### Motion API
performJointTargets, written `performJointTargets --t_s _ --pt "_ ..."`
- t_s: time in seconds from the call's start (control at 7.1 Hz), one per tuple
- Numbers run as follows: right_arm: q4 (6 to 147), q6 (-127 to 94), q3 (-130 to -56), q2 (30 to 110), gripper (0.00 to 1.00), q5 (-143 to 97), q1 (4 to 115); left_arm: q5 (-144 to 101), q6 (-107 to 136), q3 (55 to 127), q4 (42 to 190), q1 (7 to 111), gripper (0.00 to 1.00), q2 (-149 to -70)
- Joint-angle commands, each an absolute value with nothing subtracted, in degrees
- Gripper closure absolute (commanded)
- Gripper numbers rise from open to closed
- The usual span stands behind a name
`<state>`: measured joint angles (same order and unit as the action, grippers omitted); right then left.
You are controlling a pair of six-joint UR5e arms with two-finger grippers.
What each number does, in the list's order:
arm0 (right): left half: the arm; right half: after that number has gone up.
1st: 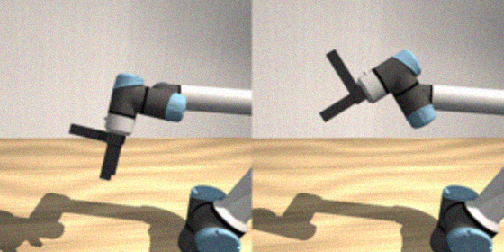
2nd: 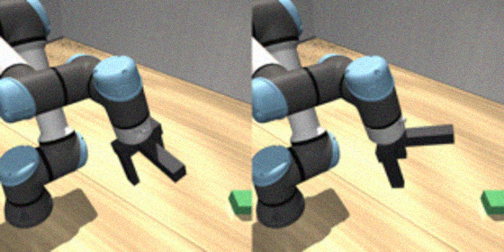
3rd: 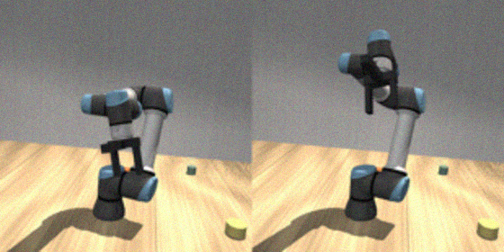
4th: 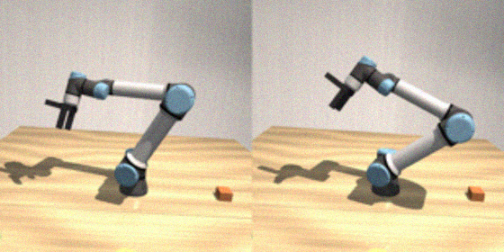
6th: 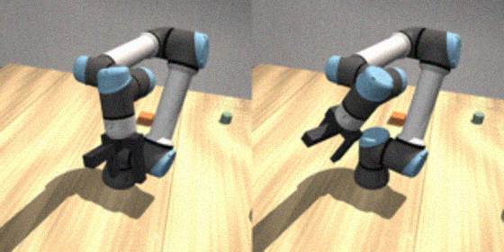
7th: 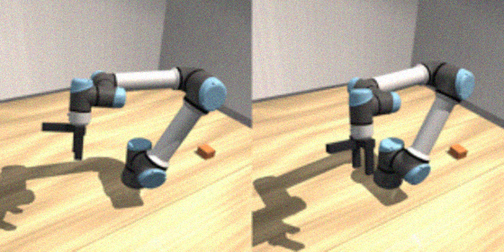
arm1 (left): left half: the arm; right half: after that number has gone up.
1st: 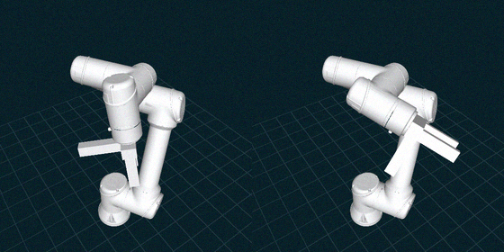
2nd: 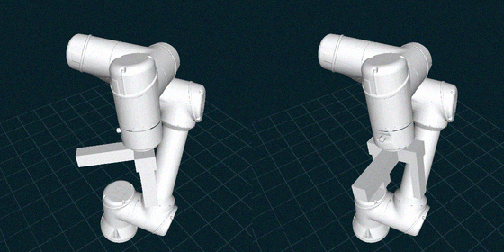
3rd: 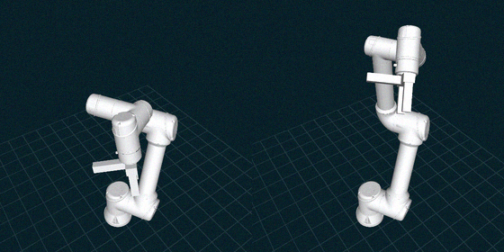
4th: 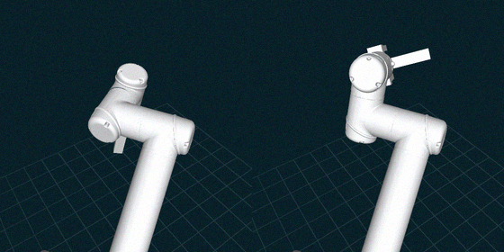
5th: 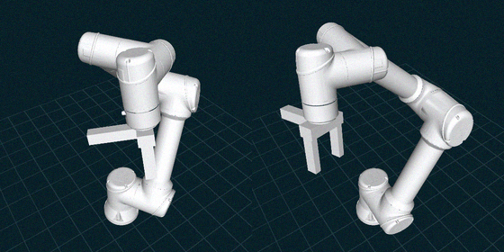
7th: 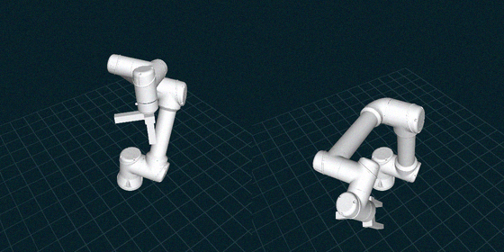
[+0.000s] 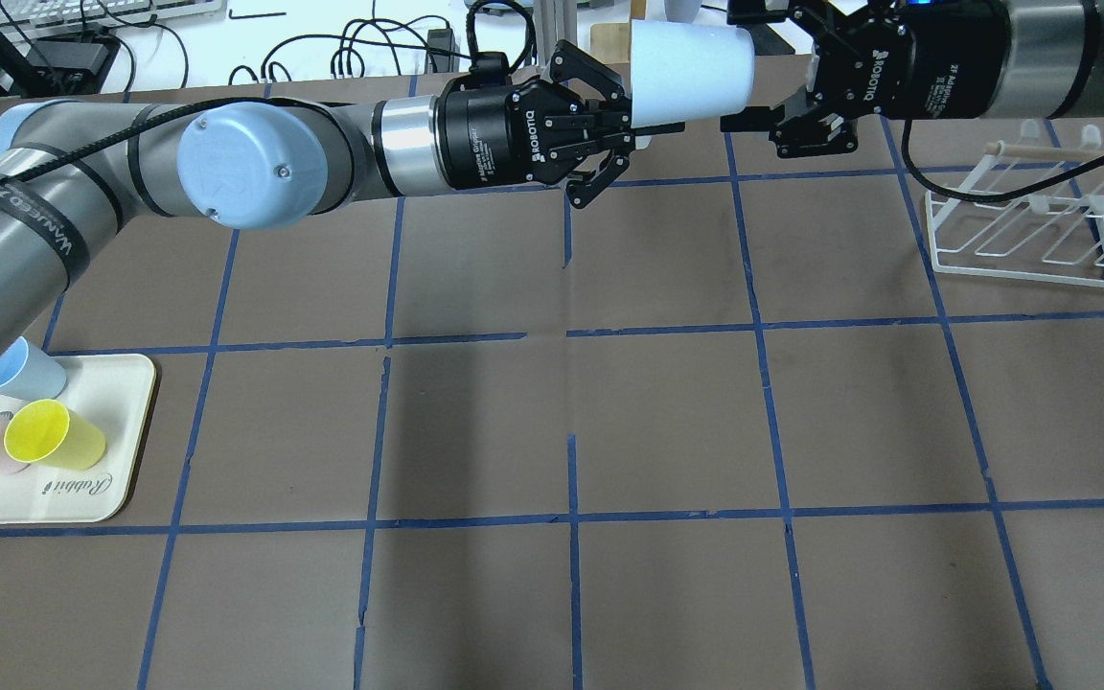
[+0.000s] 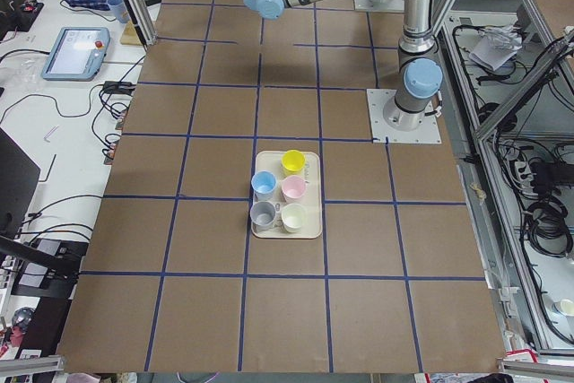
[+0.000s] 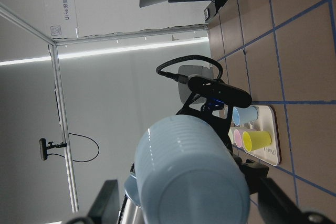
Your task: Transfer IKEA cup to right arm and place on rack
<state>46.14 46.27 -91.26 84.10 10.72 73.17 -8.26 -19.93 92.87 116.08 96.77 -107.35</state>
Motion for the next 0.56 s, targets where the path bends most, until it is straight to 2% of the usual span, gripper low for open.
performJointTargets --t_s 0.0,0.14,0.42 --pt "46.4 46.6 -91.1 84.0 0.48 10.7 73.2 -8.3 -20.0 92.9 116.1 96.8 1.0 -107.3" --pt "46.4 46.5 -91.1 84.1 0.56 10.7 73.2 -8.3 -20.0 92.9 116.1 96.8 1.0 -107.3" --pt "46.5 46.1 -90.6 83.9 0.62 11.1 73.1 -8.3 -20.0 92.9 116.1 96.8 1.0 -107.2"
